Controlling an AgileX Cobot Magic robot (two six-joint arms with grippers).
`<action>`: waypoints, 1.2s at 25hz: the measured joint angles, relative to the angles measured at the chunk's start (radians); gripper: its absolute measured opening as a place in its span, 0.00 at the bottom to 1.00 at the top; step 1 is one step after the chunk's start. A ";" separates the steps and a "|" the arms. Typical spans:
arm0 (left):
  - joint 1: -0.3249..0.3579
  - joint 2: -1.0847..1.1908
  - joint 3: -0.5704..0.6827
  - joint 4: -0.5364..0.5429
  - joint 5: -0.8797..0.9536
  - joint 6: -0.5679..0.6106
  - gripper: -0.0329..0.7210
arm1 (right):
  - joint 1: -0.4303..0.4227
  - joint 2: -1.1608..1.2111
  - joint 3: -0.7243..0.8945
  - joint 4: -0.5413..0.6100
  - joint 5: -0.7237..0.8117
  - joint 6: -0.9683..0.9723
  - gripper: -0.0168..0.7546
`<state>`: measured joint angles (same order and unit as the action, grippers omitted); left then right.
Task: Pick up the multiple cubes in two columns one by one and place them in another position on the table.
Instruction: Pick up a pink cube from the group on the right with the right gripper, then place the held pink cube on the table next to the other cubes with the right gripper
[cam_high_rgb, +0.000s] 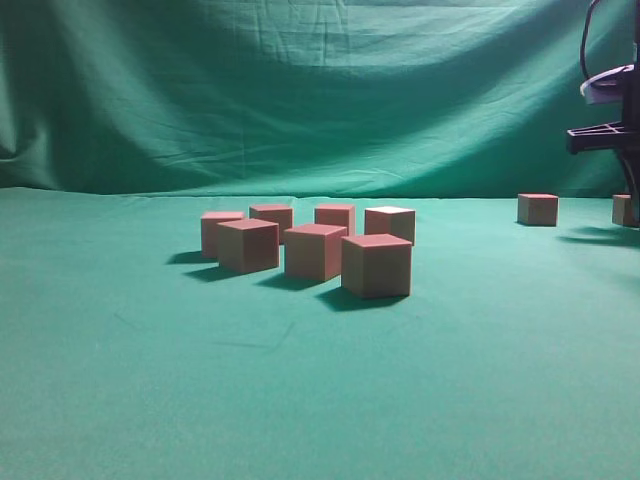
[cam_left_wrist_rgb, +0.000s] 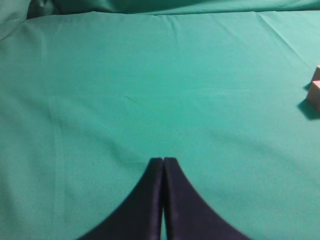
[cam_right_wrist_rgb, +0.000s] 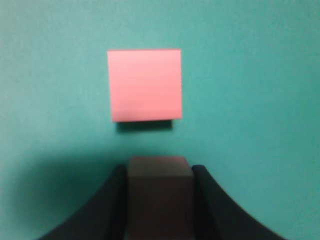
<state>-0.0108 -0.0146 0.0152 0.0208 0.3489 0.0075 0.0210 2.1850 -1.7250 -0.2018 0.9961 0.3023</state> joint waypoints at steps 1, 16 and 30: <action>0.000 0.000 0.000 0.000 0.000 0.000 0.04 | 0.000 0.000 -0.008 0.000 0.021 0.000 0.38; 0.000 0.000 0.000 0.000 0.000 0.000 0.04 | 0.131 -0.352 -0.127 0.108 0.242 -0.090 0.38; 0.000 0.000 0.000 0.000 0.000 0.000 0.04 | 0.591 -0.767 0.415 0.124 0.182 -0.102 0.38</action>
<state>-0.0108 -0.0146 0.0152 0.0208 0.3489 0.0075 0.6121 1.4181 -1.3099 -0.0779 1.1779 0.1999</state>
